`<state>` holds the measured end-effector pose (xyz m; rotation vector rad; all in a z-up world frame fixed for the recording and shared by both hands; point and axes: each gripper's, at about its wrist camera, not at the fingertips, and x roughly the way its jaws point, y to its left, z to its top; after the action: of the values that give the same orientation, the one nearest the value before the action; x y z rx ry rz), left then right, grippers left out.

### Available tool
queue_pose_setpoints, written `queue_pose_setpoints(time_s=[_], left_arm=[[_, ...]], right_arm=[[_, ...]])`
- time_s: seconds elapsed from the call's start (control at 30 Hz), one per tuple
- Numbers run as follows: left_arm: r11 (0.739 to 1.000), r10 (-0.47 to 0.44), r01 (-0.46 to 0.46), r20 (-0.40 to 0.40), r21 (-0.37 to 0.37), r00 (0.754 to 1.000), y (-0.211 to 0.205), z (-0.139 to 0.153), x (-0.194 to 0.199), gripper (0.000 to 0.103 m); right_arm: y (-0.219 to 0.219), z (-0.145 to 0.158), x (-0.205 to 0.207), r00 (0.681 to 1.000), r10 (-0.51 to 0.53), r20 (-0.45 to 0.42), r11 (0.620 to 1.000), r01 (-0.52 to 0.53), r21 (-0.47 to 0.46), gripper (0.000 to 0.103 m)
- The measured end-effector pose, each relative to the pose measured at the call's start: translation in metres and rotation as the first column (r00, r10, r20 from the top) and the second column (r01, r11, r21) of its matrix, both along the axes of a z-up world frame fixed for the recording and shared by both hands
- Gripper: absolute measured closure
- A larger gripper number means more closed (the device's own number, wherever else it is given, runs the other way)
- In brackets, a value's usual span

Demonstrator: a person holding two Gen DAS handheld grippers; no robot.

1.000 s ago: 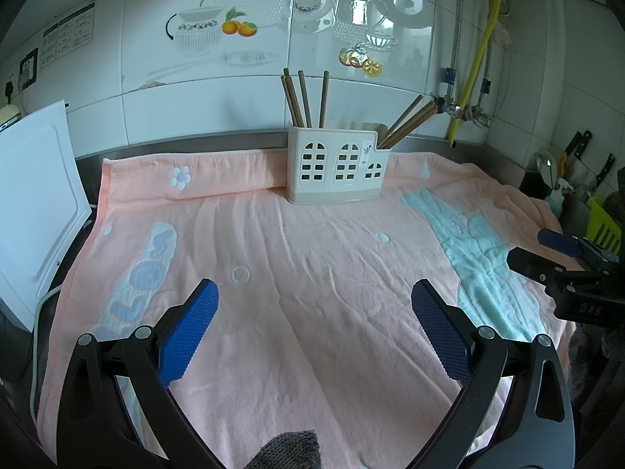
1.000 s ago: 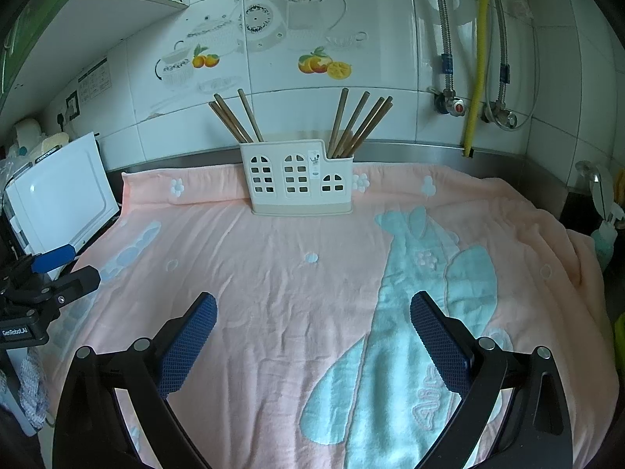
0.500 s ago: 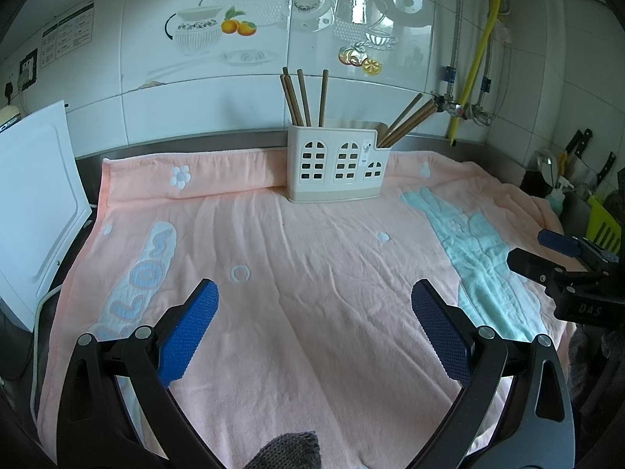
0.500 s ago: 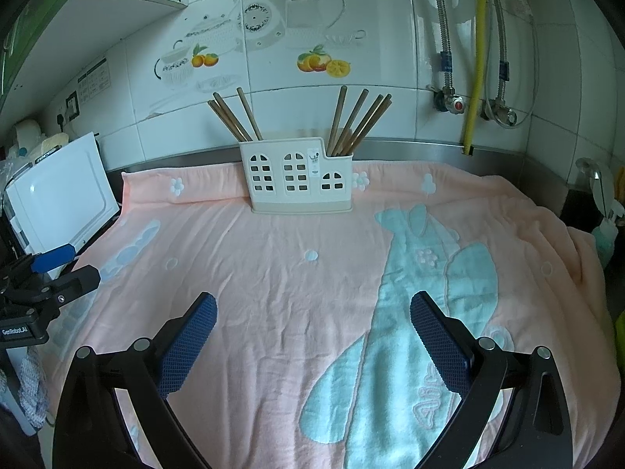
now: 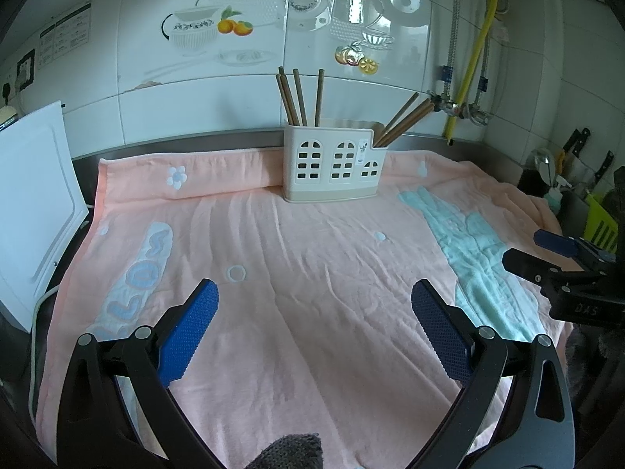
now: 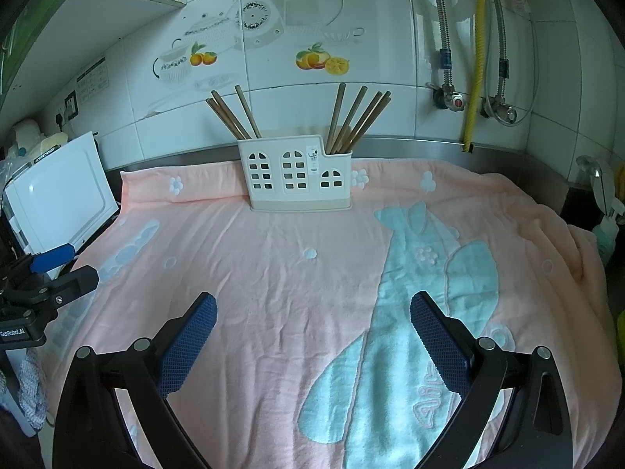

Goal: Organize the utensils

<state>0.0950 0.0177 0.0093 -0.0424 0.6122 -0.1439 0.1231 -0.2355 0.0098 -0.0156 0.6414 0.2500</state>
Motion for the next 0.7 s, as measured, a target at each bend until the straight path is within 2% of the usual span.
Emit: queue_pose_setpoints(time_s=[0.5,0.7], left_arm=[[1.0,-0.002,0.002,0.002,0.004,1.0,-0.0029,0.0006,-0.0018,0.005],[1.0,-0.007,0.006,0.038,0.022,0.999,-0.0074,0.0048,-0.0047,0.005]], right_arm=[[0.0005,-0.0002,-0.0003,1.0,0.002,-0.001,1.0,-0.002,0.001,0.007],[0.0006,0.0002,-0.0002,1.0,0.002,-0.005,1.0,-0.002,0.0,0.007]])
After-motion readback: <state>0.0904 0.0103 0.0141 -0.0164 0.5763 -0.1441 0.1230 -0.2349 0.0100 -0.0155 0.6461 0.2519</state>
